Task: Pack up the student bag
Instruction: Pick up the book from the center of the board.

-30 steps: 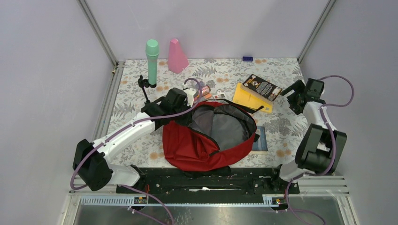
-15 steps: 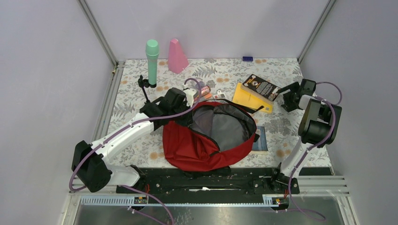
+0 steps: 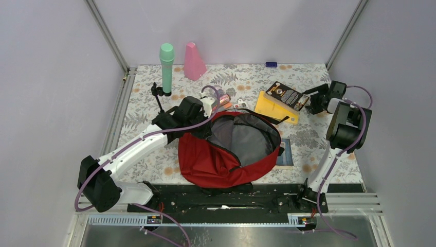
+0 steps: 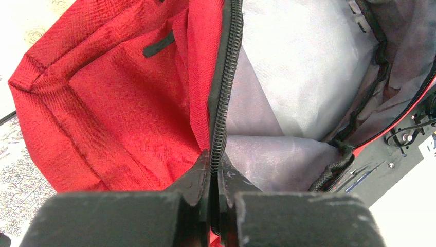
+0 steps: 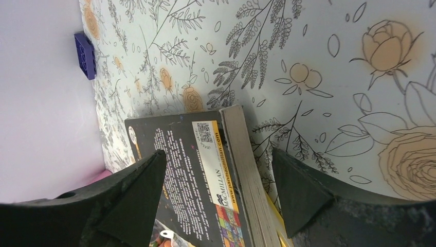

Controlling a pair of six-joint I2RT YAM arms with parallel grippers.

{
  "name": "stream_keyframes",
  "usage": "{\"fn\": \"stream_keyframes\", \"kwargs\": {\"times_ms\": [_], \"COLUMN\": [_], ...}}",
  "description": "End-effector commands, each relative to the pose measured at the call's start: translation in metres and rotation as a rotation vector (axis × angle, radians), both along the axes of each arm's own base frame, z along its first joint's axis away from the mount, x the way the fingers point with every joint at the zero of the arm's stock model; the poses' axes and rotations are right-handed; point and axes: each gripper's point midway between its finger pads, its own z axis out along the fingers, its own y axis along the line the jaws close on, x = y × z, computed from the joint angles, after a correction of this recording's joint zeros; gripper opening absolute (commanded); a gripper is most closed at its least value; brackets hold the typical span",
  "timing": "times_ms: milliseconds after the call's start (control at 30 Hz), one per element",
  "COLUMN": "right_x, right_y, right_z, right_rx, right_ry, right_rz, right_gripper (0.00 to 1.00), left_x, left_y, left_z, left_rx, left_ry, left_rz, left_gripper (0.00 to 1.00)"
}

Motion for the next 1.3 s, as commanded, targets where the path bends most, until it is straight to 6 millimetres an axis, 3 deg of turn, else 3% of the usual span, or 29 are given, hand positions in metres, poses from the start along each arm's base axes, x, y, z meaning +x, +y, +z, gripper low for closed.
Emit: {"fn": "stream_keyframes", "kwargs": {"times_ms": [0,333,467,767,1000,1100,1267], "right_x": [-0.005,-0.006,-0.004,-0.002,0.008,0.007,-0.005], "right_y": [0.016,0.028,0.031,0.039,0.037,0.034,0.031], "right_z": [-0.019,-0.021,-0.021,-0.019,0.013,0.035,0.078], "right_rx": [0.068,0.098,0.114,0.143,0.112,0.07,-0.06], "right_ry": [0.067,0.106,0.105,0.06,-0.056,-0.099,-0.193], "right_rz": [0.032,0.074,0.09,0.118,0.12,0.126,0.159], "right_gripper": [0.82,0.8,0.75,0.4,0.17,0.02,0.0], "left_x": [0.002,0.003,0.002,0.003,0.004,0.004,0.005], "left_y": [-0.005,-0.003,-0.003,-0.001,0.001,0.001,0.003], "left_z": [0.021,0.023,0.023,0.022,0.022,0.021,0.02], "left_rx": [-0.05,-0.05,-0.05,-0.046,-0.036,-0.035,-0.026], "left_ry": [-0.043,-0.047,-0.048,-0.052,-0.055,-0.057,-0.062], "left_rz": [-0.02,-0.018,-0.017,-0.013,-0.007,-0.005,0.002], "left_gripper": [0.0,0.0,0.0,0.0,0.0,0.0,0.0]}}
